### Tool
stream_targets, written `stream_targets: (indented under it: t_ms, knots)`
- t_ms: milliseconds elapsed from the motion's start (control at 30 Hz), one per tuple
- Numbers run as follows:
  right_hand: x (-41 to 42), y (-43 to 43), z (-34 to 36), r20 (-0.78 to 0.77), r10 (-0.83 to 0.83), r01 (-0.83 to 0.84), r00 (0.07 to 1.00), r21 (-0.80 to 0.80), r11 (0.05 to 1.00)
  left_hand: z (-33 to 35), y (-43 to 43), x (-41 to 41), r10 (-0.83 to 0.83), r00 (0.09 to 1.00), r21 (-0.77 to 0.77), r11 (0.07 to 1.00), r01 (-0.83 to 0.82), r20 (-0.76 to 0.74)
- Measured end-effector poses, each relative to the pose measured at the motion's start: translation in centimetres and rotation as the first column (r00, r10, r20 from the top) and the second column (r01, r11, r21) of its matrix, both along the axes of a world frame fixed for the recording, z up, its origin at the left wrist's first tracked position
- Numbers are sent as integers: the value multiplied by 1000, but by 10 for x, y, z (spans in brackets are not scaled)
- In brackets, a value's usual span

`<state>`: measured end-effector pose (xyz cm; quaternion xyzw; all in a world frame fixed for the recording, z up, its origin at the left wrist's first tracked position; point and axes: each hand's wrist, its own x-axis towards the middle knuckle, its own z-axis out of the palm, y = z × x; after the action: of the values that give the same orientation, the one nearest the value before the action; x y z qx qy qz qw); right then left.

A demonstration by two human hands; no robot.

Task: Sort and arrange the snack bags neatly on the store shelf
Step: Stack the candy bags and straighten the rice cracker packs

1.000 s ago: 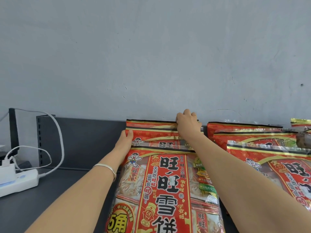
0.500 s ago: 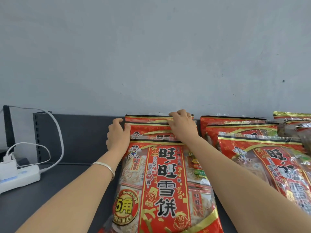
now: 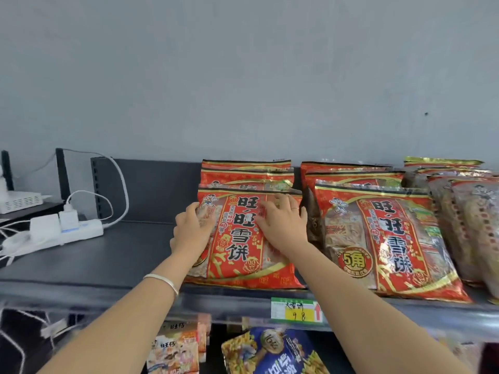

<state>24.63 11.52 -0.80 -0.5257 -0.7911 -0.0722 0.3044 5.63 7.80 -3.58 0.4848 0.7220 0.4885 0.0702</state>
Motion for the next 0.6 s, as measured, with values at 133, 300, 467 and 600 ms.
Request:
stream_targets:
  t_ms: [133,300,467,600]
  knots:
    - [11,-28,-21,1,80,-79,997,-151,985,-16,-30,16,2,990,-118,993,-19,-138]
    - [18,-44,-35,127,185,-145,974,-271,952,-26,-48,29,-62,967,-269,963,-7,-247]
    - [16,-37,-43,265,168,-120,950,-189,975,-34,-49,30,-170,898,-347,938,21,-407]
    - [6,-27,-46,302,107,-67,947,-140,988,-38,-43,27,-210,848,-380,925,10,-486]
